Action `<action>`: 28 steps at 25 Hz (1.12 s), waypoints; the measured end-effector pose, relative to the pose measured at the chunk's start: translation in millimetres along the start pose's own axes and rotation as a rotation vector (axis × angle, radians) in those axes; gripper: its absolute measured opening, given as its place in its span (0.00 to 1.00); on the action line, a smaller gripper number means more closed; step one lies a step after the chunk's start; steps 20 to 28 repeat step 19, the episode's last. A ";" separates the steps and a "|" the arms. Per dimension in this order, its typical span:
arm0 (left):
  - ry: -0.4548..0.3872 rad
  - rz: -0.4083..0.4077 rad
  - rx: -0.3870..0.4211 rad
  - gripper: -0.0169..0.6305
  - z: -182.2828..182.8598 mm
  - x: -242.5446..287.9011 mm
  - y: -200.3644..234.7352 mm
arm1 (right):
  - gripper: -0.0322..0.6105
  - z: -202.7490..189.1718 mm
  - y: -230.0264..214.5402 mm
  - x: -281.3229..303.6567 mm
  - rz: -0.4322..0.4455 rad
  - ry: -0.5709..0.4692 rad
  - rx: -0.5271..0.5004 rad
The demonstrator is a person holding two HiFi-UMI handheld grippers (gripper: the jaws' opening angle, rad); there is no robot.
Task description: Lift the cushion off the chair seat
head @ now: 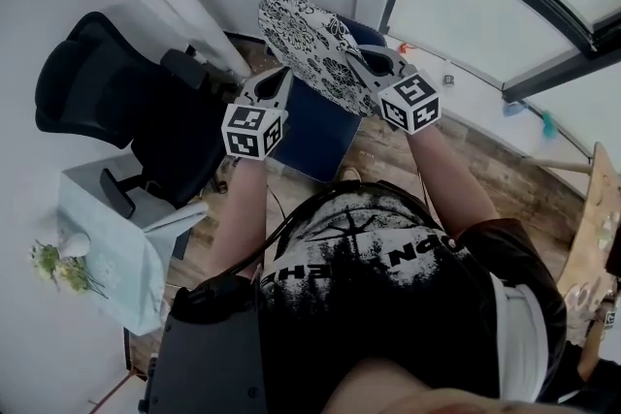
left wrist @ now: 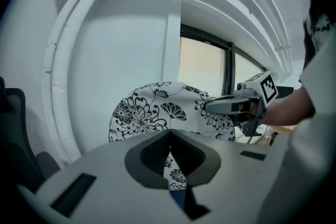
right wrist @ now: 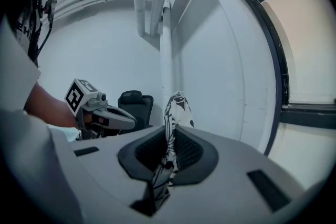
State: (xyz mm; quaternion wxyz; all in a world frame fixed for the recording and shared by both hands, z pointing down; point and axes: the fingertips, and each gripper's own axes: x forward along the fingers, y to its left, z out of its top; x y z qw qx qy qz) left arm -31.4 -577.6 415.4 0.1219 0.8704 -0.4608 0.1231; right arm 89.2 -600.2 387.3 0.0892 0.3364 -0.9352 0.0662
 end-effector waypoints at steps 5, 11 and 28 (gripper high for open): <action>0.000 -0.003 0.002 0.05 1.6 1.7 -0.7 | 0.11 -1.0 0.4 0.3 0.002 0.009 -0.003; -0.005 0.003 -0.010 0.05 0.6 -0.9 2.7 | 0.11 -5.4 10.5 4.7 0.015 0.031 -0.050; 0.007 0.004 -0.010 0.05 -4.9 -1.9 4.4 | 0.11 -8.9 13.2 7.7 0.023 0.033 -0.020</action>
